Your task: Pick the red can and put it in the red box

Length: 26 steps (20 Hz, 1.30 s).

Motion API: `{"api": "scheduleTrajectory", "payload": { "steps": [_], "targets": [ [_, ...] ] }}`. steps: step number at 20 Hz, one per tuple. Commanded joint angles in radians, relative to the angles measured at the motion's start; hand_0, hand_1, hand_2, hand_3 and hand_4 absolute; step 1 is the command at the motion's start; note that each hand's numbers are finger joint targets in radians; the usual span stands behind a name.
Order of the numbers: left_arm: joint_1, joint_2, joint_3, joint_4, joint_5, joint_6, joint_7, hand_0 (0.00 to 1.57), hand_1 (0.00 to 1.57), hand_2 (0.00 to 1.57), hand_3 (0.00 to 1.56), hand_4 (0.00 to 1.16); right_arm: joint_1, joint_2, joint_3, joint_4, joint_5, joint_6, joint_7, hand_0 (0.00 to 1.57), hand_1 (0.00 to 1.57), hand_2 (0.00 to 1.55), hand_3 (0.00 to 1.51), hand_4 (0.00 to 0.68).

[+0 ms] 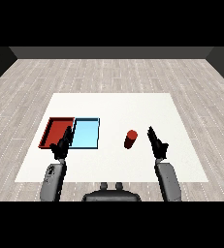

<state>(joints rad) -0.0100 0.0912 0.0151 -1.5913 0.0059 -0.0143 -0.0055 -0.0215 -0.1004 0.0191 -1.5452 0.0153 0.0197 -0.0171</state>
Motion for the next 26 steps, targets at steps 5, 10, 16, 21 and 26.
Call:
{"api": "scheduleTrajectory", "payload": {
  "steps": [5,10,16,21,26],
  "targets": [
    [0.017,-0.009,0.015,0.014,-0.034,0.018,0.000,0.00,0.00,0.00,0.00,0.00,0.039,-0.027,-0.074,-0.013,-0.023,0.034,-0.001,0.00,0.00,0.00,0.00,0.000],
    [0.056,-0.048,0.034,-0.072,0.028,-0.014,-0.320,0.00,0.00,0.00,0.00,0.00,0.018,-0.002,-0.108,-0.007,-0.153,0.137,-0.243,0.00,0.00,0.00,0.00,0.000],
    [-0.007,-0.044,0.065,0.024,0.034,-0.010,-0.364,0.00,0.00,0.00,0.00,0.00,0.039,-0.033,-0.127,-0.005,-0.166,0.208,-0.275,0.00,0.00,0.00,0.00,0.000],
    [0.001,-0.011,0.102,0.027,0.077,-0.056,-0.386,0.00,0.00,0.00,0.00,0.00,0.021,0.000,-0.121,0.002,-0.149,0.166,-0.252,0.00,0.00,0.00,0.00,0.000],
    [0.037,-0.051,0.059,-0.005,0.041,-0.015,-0.382,0.00,0.00,0.00,0.00,0.00,0.016,0.011,-0.131,-0.003,-0.160,0.165,-0.273,0.00,0.00,0.00,0.00,0.000]
  ]
}}
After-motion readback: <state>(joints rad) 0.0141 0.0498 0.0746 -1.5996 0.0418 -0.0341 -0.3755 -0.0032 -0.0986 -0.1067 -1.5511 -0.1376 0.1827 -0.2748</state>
